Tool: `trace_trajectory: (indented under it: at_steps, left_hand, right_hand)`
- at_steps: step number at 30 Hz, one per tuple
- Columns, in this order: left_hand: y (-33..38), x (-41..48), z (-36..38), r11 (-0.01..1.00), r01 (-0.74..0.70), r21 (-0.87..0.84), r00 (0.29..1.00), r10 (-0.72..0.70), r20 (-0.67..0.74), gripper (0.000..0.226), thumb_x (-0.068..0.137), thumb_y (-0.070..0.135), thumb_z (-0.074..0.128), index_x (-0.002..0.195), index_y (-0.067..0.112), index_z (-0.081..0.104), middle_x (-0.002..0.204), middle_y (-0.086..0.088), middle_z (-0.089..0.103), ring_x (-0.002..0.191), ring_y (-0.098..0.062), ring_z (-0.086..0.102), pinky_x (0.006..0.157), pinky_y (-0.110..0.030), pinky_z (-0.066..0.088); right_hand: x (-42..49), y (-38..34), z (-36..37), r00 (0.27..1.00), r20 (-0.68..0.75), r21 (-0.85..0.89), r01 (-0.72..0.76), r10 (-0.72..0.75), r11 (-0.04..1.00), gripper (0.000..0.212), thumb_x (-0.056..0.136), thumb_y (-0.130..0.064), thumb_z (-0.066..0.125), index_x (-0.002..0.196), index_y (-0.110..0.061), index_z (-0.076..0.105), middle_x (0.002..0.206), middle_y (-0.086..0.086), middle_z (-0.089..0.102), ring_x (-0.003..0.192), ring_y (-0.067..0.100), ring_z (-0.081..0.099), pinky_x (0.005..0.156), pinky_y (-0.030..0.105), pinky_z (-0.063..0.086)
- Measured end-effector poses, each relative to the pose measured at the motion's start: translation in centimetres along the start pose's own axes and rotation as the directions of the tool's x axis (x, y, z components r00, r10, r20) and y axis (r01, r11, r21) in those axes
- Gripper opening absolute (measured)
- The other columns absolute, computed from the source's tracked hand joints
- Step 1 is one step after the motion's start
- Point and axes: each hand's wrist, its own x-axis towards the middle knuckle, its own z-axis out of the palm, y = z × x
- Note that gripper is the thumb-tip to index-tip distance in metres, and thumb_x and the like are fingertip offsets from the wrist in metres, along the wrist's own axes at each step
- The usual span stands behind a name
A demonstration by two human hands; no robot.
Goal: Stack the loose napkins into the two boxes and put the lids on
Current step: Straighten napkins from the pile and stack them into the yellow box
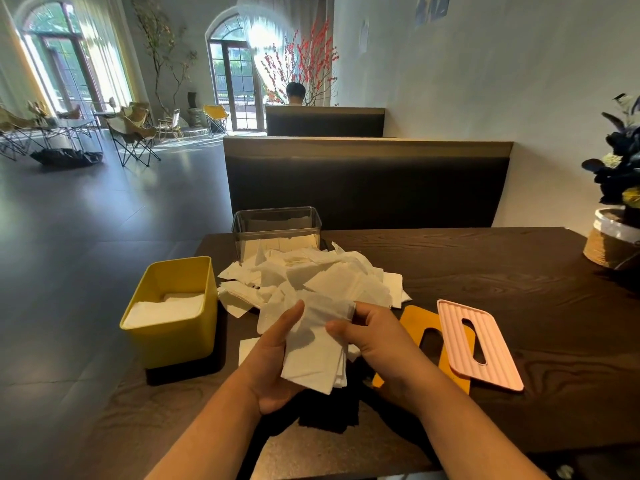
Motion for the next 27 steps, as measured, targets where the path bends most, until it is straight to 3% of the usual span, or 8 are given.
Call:
trace_trajectory:
  at_steps: [2, 7, 10, 13, 17, 19, 23, 27]
  left_hand:
    - [-0.1, -0.1, -0.2, 0.999, 0.017, 0.044, 0.999, -0.018, 0.027, 0.075, 0.064, 0.041, 0.096, 0.128, 0.009, 0.074, 0.121, -0.026, 0.069, 0.101, -0.037, 0.071, 0.091, -0.049, 0.058]
    - [-0.2, 0.0, -0.4, 0.992, 0.042, 0.117, 0.996, -0.051, 0.072, 0.058, 0.076, 0.019, 0.083, 0.131, 0.009, 0.071, 0.123, -0.029, 0.065, 0.106, -0.04, 0.068, 0.101, -0.059, 0.051]
    - [0.2, -0.2, -0.3, 0.987, 0.038, 0.155, 0.995, -0.051, 0.085, 0.049, 0.078, 0.01, 0.074, 0.126, 0.01, 0.074, 0.117, -0.028, 0.069, 0.102, -0.039, 0.071, 0.092, -0.056, 0.058]
    - [0.7, -0.8, -0.4, 0.958, 0.058, 0.282, 0.991, -0.09, 0.101, 0.068, 0.078, 0.004, 0.072, 0.144, 0.01, 0.055, 0.121, -0.028, 0.071, 0.105, -0.04, 0.072, 0.087, -0.048, 0.06]
    - [3.1, -2.4, -0.5, 0.894, 0.093, 0.438, 0.984, -0.149, 0.095, 0.08, 0.081, -0.003, 0.073, 0.147, 0.03, 0.04, 0.128, -0.025, 0.069, 0.111, -0.041, 0.072, 0.09, -0.046, 0.062]
    - [4.7, -3.1, -0.3, 0.777, 0.081, 0.624, 0.985, -0.157, 0.068, 0.085, 0.083, 0.001, 0.076, 0.144, 0.045, 0.037, 0.134, -0.016, 0.065, 0.115, -0.033, 0.072, 0.094, -0.044, 0.061]
    - [6.7, -4.8, 0.1, 0.286, 0.023, 0.958, 0.999, -0.035, -0.014, 0.072, 0.088, 0.021, 0.08, 0.136, 0.053, 0.037, 0.123, 0.01, 0.065, 0.106, -0.009, 0.07, 0.091, -0.028, 0.06]
    - [5.6, -6.0, -1.2, 0.177, -0.014, 0.984, 0.969, 0.244, -0.03, 0.064, 0.085, 0.028, 0.084, 0.133, 0.048, 0.046, 0.12, 0.016, 0.065, 0.097, 0.0, 0.072, 0.083, -0.025, 0.063]
  right_hand:
    - [0.3, 0.4, 0.1, 1.0, -0.015, -0.018, 0.005, -0.005, 1.0, 0.023, 0.097, -0.01, 0.074, 0.119, -0.015, 0.075, 0.108, 0.004, 0.08, 0.099, 0.019, 0.077, 0.08, 0.03, 0.061]
    - [0.4, 0.9, 0.3, 1.0, 0.005, -0.021, 0.02, -0.019, 1.0, 0.03, 0.095, -0.014, 0.076, 0.124, -0.022, 0.072, 0.116, 0.006, 0.078, 0.109, 0.025, 0.074, 0.097, 0.049, 0.06]
    - [0.1, 0.9, -0.1, 0.999, 0.039, -0.01, 0.01, -0.01, 1.0, 0.039, 0.094, -0.016, 0.076, 0.123, -0.037, 0.062, 0.119, 0.005, 0.074, 0.106, 0.025, 0.073, 0.082, 0.046, 0.063]
    - [-0.6, 0.5, -0.6, 0.991, 0.13, 0.05, -0.032, 0.025, 0.998, 0.061, 0.093, -0.001, 0.072, 0.133, -0.041, 0.049, 0.116, 0.008, 0.075, 0.085, 0.02, 0.072, 0.058, 0.032, 0.055]
    - [-1.0, 0.3, -0.4, 0.97, 0.236, 0.046, 0.044, -0.053, 0.998, 0.066, 0.088, 0.007, 0.074, 0.135, -0.036, 0.058, 0.123, 0.009, 0.071, 0.101, 0.032, 0.073, 0.067, 0.047, 0.062]
    - [-0.9, 0.3, 0.3, 0.969, 0.235, 0.005, 0.083, -0.082, 0.997, 0.065, 0.086, 0.009, 0.076, 0.132, -0.034, 0.063, 0.123, 0.004, 0.072, 0.112, 0.025, 0.072, 0.087, 0.047, 0.063]
    - [-0.9, 0.6, 1.8, 0.973, 0.181, -0.065, 0.159, -0.145, 0.985, 0.052, 0.086, 0.009, 0.073, 0.124, -0.028, 0.071, 0.115, 0.0, 0.076, 0.112, 0.02, 0.071, 0.094, 0.039, 0.061]
    - [-0.6, 2.4, 2.5, 0.992, 0.014, 0.048, 0.126, -0.127, 0.991, 0.047, 0.086, 0.006, 0.077, 0.122, -0.023, 0.07, 0.114, 0.002, 0.077, 0.112, 0.024, 0.072, 0.09, 0.047, 0.063]
